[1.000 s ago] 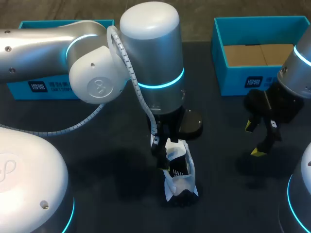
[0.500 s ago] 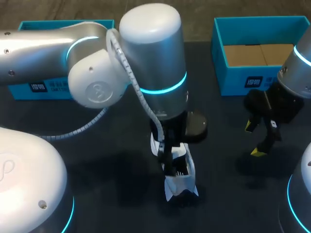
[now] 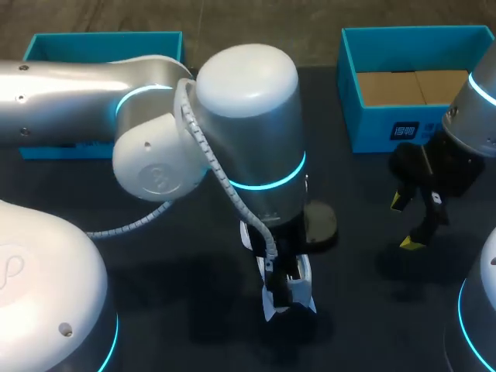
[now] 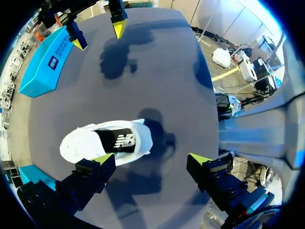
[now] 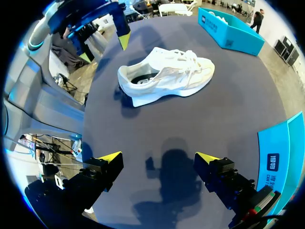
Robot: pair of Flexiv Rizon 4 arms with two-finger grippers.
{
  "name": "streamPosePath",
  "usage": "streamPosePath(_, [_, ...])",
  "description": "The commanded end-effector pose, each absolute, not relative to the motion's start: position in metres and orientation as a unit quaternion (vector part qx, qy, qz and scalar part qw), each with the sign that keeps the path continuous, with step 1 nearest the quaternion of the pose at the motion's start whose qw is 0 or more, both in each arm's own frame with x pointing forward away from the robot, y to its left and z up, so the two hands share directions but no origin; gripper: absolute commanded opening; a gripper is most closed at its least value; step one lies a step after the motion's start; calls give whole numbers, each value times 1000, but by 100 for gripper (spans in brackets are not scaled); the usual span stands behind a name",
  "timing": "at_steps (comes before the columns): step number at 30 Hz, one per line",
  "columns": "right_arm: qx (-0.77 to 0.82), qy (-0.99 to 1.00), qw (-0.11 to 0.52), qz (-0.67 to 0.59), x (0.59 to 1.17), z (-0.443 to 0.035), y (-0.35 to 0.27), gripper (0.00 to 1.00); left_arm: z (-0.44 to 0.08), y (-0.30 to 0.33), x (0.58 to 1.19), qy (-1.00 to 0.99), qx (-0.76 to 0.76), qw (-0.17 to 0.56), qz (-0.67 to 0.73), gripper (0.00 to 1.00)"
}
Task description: Take the shoe out of the shoebox, open the shoe tongue, remove and reinsert the insole, then place the shoe into the shoebox
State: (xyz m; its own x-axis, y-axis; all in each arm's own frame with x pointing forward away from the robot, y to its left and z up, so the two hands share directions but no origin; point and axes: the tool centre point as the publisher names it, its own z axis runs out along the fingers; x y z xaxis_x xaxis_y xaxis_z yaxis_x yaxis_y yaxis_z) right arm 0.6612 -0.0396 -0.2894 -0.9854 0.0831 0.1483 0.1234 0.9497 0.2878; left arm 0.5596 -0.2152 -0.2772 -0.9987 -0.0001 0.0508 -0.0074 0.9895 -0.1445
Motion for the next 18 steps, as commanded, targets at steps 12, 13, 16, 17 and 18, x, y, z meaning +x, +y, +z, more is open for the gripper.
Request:
streamPosePath(12, [-53,-985,67,-149,661,-290,-39,100,-290,-226,562,-997,4,29,67,100])
streamPosePath(13, [-53,-985,67,-149,661,-290,-39,100,-290,-226,562,-997,4,29,67,100])
streamPosePath(16, [-53,-985,67,-149,661,-290,-39,100,-350,-243,572,-995,47,71,55,100])
streamPosePath(17, [-53,-985,67,-149,661,-290,-39,100,-353,-243,574,-994,50,76,55,100])
streamPosePath(18, [-53,-985,67,-149,661,-290,-39,100,-356,-243,574,-994,50,81,55,100])
